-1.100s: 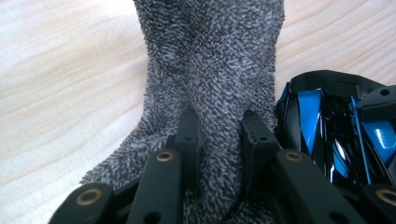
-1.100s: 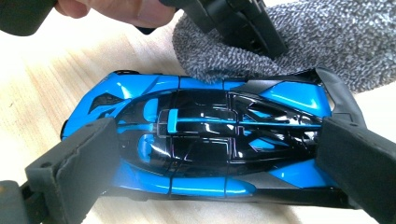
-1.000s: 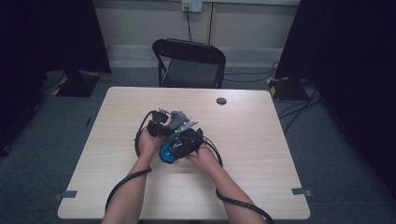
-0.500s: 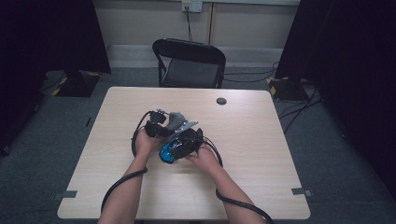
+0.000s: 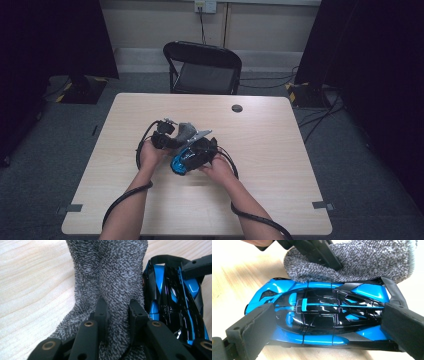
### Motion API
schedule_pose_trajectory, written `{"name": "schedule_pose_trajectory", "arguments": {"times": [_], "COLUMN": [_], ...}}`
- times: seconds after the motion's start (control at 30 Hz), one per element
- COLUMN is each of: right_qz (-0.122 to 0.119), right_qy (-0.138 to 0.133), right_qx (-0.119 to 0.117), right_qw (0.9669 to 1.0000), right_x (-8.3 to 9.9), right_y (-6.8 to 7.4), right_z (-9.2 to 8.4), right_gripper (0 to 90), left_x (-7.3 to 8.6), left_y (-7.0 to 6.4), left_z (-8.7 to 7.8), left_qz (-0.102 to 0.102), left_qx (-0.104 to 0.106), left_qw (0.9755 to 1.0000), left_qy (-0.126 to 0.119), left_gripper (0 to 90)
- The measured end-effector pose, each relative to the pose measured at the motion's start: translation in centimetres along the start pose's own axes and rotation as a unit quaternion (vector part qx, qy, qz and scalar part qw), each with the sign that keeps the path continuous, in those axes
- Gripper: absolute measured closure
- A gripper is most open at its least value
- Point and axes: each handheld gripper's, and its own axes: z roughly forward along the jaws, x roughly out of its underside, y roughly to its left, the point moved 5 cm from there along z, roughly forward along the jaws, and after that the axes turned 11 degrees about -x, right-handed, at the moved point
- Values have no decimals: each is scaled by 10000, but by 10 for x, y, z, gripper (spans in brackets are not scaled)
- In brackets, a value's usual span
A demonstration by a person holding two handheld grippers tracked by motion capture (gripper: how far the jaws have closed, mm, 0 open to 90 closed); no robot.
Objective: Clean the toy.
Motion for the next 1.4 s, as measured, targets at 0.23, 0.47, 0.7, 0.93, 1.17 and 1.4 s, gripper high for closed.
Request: {"name": "schedule_pose_trajectory", "arguments": {"times": [0.23, 0.47, 0.7, 0.93, 1.17, 1.4], "right_qz": [-1, -5, 1, -18, -13, -15], "right_qy": [-1, -8, -5, -21, -35, -11], "right_qx": [1, -2, -3, -5, -3, -26], "right_qw": [10000, 10000, 10000, 10000, 10000, 10000], "right_x": [0, 0, 0, 0, 0, 0], "right_y": [0, 0, 0, 1, 1, 3], "right_z": [0, 0, 0, 0, 0, 1], "right_gripper": [0, 0, 0, 0, 0, 0], "left_x": [4, 8, 12, 19, 26, 31], "left_y": [0, 1, 2, 4, 5, 7], "left_z": [-3, -6, -10, -15, -20, -24], "left_qz": [14, 8, 68, 71, 70, 42], "left_qx": [16, 12, -25, -34, -23, -14], "left_qw": [10000, 10000, 9999, 9999, 9999, 9999], "left_qy": [35, 52, 95, 105, 98, 97], "left_gripper": [727, 728, 729, 729, 729, 729]}}
